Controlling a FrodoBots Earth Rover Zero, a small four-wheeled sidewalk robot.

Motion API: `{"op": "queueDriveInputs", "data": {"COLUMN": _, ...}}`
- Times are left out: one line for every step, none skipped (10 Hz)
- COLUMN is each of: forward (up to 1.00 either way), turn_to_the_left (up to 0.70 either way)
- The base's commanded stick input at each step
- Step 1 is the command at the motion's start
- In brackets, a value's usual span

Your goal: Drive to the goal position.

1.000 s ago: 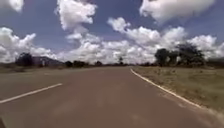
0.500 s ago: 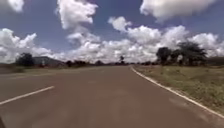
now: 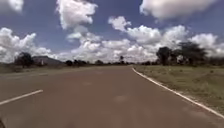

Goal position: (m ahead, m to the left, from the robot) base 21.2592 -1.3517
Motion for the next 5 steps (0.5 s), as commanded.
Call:
{"op": "queueDriveInputs", "data": {"forward": 1.00, "turn_to_the_left": 0.00}}
{"op": "queueDriveInputs", "data": {"forward": 1.00, "turn_to_the_left": -0.03}}
{"op": "queueDriveInputs", "data": {"forward": 1.00, "turn_to_the_left": -0.06}}
{"op": "queueDriveInputs", "data": {"forward": 1.00, "turn_to_the_left": -0.34}}
{"op": "queueDriveInputs", "data": {"forward": 1.00, "turn_to_the_left": -0.34}}
